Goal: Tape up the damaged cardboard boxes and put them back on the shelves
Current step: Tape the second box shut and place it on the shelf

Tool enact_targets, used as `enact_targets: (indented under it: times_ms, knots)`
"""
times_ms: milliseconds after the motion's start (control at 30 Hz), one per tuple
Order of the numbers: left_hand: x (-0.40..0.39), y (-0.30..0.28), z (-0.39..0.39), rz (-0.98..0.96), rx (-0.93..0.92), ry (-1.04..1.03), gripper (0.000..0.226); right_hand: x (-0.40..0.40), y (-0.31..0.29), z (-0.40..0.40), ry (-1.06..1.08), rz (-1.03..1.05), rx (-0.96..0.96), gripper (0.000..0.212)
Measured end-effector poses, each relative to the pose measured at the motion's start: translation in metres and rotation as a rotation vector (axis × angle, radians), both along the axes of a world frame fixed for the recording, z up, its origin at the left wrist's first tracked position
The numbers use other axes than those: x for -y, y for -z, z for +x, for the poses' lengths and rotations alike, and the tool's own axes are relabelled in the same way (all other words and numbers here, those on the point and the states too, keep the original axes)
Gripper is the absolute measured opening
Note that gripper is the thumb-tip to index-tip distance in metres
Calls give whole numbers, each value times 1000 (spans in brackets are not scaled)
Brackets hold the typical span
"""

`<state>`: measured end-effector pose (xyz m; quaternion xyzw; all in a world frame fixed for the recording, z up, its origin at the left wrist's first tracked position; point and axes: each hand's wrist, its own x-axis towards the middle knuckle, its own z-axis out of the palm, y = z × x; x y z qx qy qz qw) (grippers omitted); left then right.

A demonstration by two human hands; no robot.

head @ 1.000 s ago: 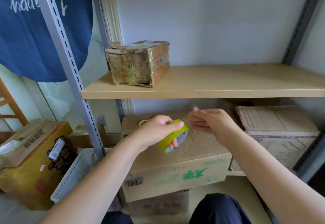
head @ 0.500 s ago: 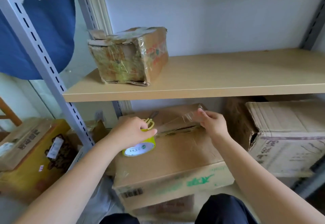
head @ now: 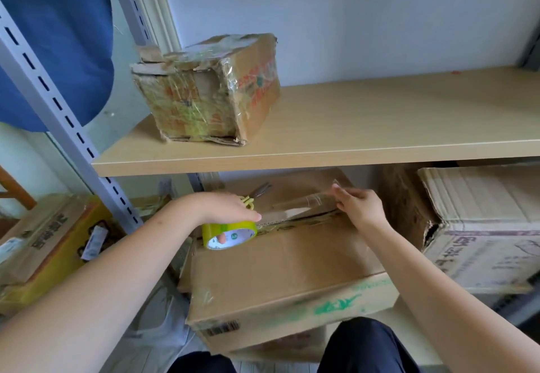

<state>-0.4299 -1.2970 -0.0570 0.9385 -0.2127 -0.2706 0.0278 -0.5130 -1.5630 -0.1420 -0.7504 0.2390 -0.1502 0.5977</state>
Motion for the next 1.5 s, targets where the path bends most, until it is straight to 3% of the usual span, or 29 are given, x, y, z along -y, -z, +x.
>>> enact_targets:
  times_ms: [100, 233, 333, 467, 533, 633, 733, 1167, 1333, 1500]
  knots:
    - [4, -9, 2, 60, 2, 37, 56, 3, 0, 1, -28, 35, -31, 16]
    - [2, -15, 5, -4, -5, 78, 57, 7, -1, -1, -21, 74, 4, 16]
    - [4, -24, 7, -161, 58, 115, 52, 15, -9, -3, 22, 22, 41, 22]
    - [13, -31, -5, -528, -227, -7, 56, 30, -12, -5, 142, 9, 30, 29]
    - [14, -27, -10, -598, -204, -42, 66, 36, -7, -7, 212, 47, -7, 26]
    - [7, -16, -5, -516, -41, 26, 52, 37, 6, -9, 277, 26, -37, 28]
    - [-3, -5, 1, -407, 159, 38, 56, 40, 10, -5, 324, -31, -38, 35]
    - [-6, 7, 0, -393, 218, 5, 63, 46, 28, 9, 313, -180, -298, 36]
    - [-4, 10, 6, -275, 258, 30, 61, 46, 27, 12, 278, -245, -432, 39]
    - [0, 3, 11, -207, 244, 66, 58, 38, 20, 7, 317, -337, -408, 37]
